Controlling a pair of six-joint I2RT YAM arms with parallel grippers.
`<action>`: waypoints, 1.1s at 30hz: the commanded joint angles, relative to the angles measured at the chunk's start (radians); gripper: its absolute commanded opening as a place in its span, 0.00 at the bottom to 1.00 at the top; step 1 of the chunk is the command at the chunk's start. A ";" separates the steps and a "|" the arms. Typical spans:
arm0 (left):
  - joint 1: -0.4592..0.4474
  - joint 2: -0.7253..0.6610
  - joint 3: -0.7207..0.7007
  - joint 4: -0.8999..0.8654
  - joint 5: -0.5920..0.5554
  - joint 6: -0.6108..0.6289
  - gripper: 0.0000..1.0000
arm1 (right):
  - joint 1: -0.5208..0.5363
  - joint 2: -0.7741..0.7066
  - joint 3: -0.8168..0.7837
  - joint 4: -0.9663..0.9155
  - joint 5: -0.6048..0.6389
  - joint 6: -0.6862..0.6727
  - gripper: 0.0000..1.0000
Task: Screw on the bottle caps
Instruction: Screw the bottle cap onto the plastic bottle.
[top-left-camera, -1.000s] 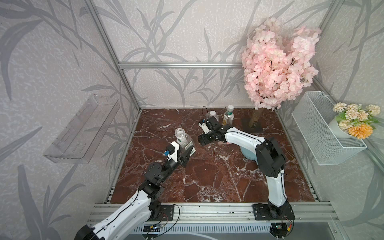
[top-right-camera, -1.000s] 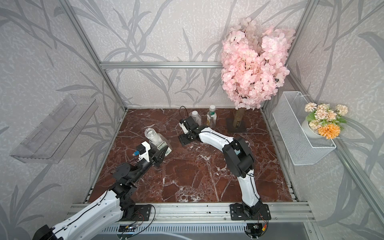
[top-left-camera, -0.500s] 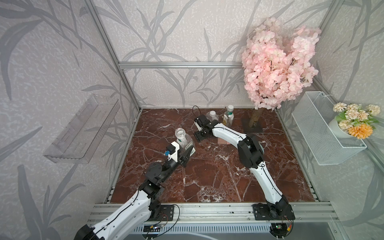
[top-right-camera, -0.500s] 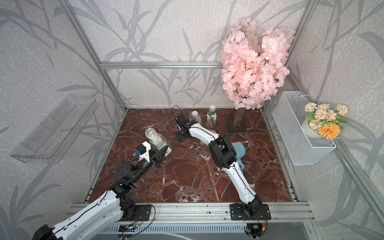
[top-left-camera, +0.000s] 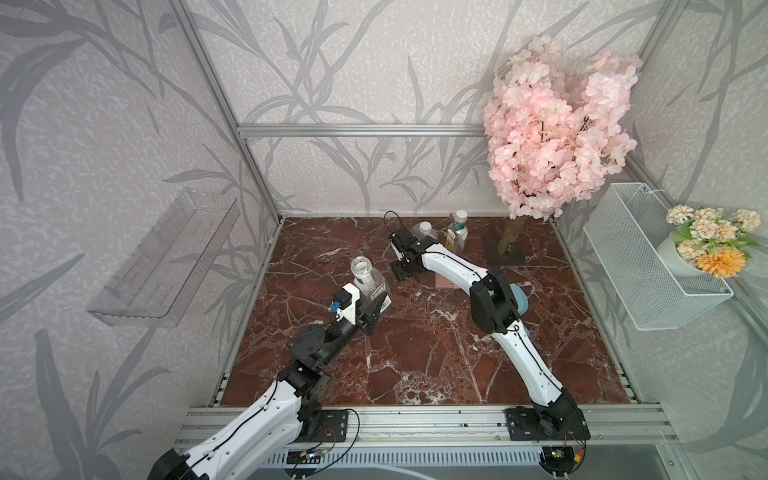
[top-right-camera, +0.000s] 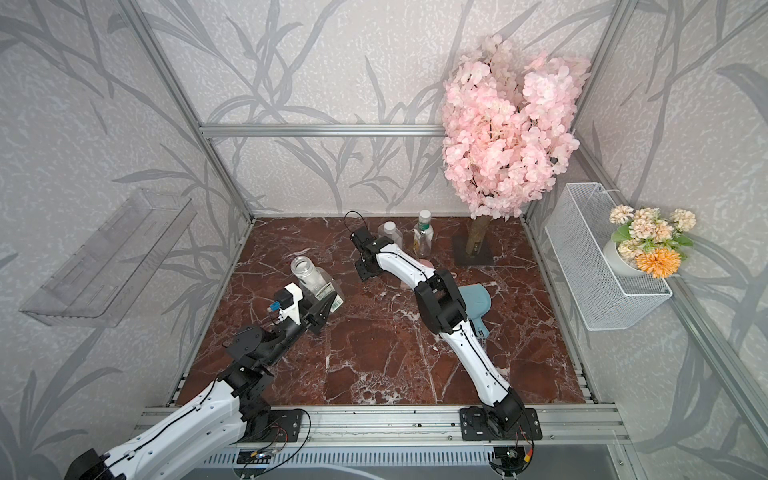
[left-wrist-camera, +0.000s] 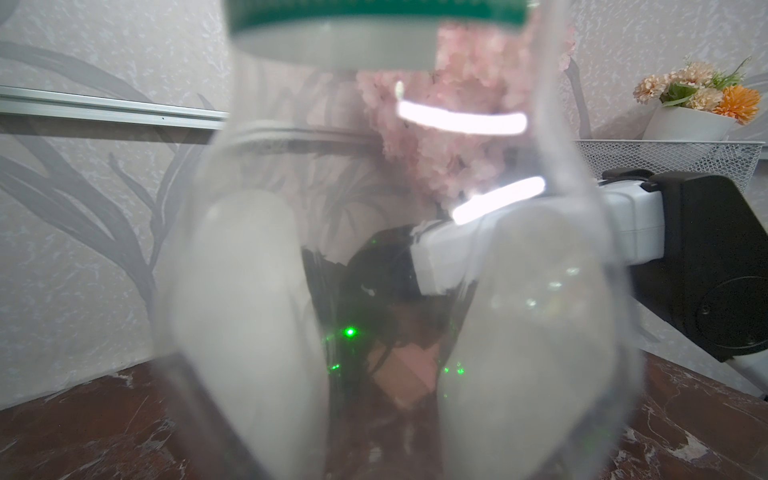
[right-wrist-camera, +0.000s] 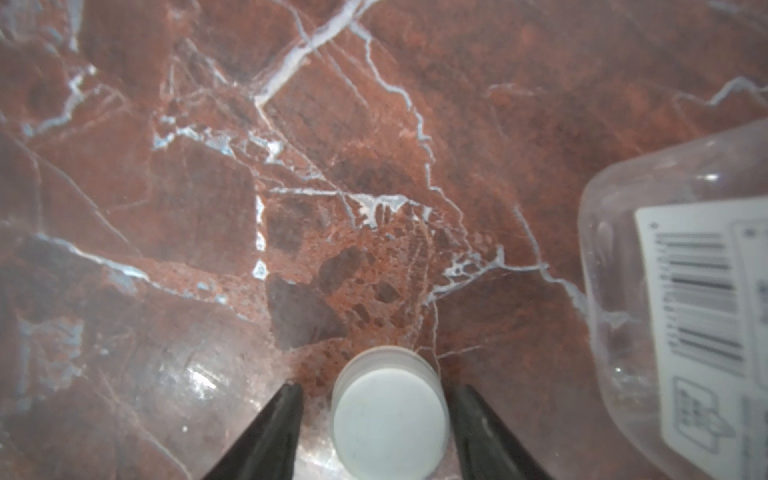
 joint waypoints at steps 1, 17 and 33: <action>-0.003 -0.006 0.000 0.021 -0.005 0.014 0.40 | -0.004 0.013 0.006 -0.056 0.018 0.006 0.56; -0.005 0.006 0.003 0.027 0.002 0.020 0.39 | -0.004 -0.130 -0.149 0.059 0.018 -0.061 0.38; -0.055 0.247 0.001 0.200 0.081 0.050 0.35 | -0.026 -1.115 -1.022 0.247 -0.126 -0.185 0.32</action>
